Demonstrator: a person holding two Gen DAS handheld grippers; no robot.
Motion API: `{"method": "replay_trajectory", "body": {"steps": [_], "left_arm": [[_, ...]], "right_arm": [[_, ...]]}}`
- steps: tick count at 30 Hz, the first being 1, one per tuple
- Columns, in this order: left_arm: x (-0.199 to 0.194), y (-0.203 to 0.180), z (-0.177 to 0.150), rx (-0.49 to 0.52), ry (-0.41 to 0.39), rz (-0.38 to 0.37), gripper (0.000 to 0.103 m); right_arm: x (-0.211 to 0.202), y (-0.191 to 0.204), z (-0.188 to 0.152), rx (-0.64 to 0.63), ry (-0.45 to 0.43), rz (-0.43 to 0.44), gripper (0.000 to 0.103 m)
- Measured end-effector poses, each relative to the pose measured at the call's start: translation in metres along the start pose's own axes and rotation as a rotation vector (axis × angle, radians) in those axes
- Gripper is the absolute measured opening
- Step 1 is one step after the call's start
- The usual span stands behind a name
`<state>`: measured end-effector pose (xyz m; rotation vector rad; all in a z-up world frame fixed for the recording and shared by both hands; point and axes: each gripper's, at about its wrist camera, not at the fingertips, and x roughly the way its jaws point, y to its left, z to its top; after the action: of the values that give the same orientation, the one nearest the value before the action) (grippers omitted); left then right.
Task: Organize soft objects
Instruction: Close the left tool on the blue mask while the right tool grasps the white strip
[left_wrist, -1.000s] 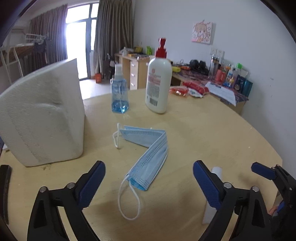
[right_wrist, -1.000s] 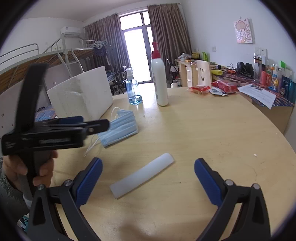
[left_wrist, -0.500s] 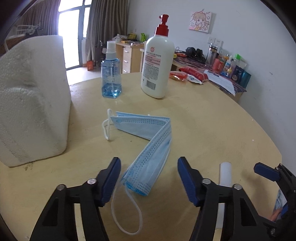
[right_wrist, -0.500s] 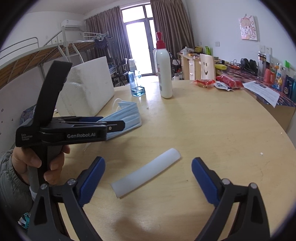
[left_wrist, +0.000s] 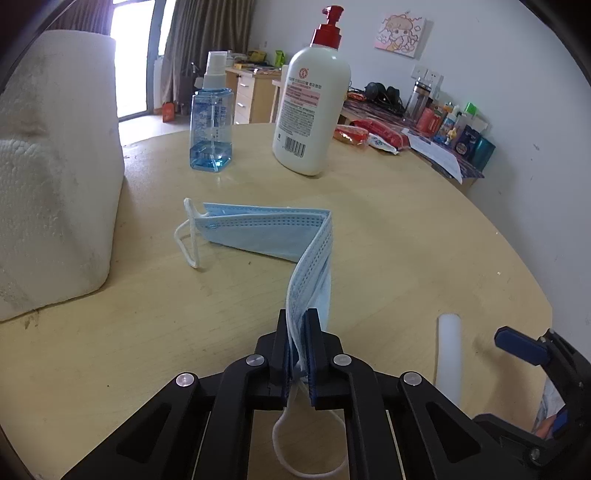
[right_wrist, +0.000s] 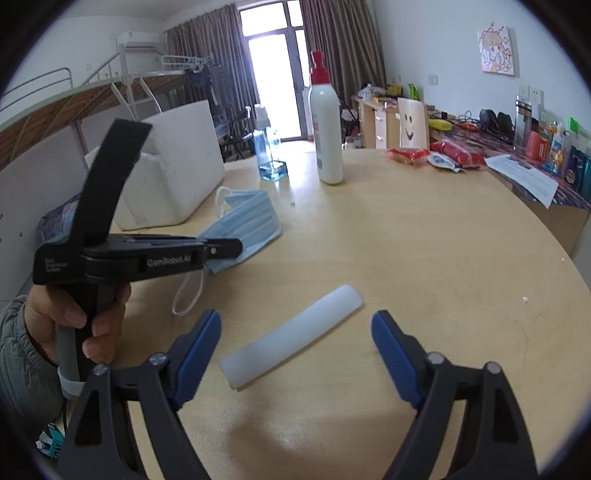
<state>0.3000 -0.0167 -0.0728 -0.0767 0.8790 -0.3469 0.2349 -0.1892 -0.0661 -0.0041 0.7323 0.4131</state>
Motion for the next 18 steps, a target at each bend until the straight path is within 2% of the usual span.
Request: {"method": "replay_trajectory", "body": {"steps": [7,13,18], "left_arm": [[-0.007,0.011,0.0,-0.061,-0.035,0.02,0.006],[-0.017,0.012,-0.004,-0.061,-0.071,0.043,0.006],[-0.031,0.011,-0.007,-0.052,-0.13,0.046,0.006]], "right_arm": [[0.005,0.008,0.002,0.012,0.031,-0.051,0.083],[0.012,0.016,0.004,0.024,0.065,-0.107,0.071],[0.018,0.015,0.001,0.077,0.098,-0.167,0.069]]}}
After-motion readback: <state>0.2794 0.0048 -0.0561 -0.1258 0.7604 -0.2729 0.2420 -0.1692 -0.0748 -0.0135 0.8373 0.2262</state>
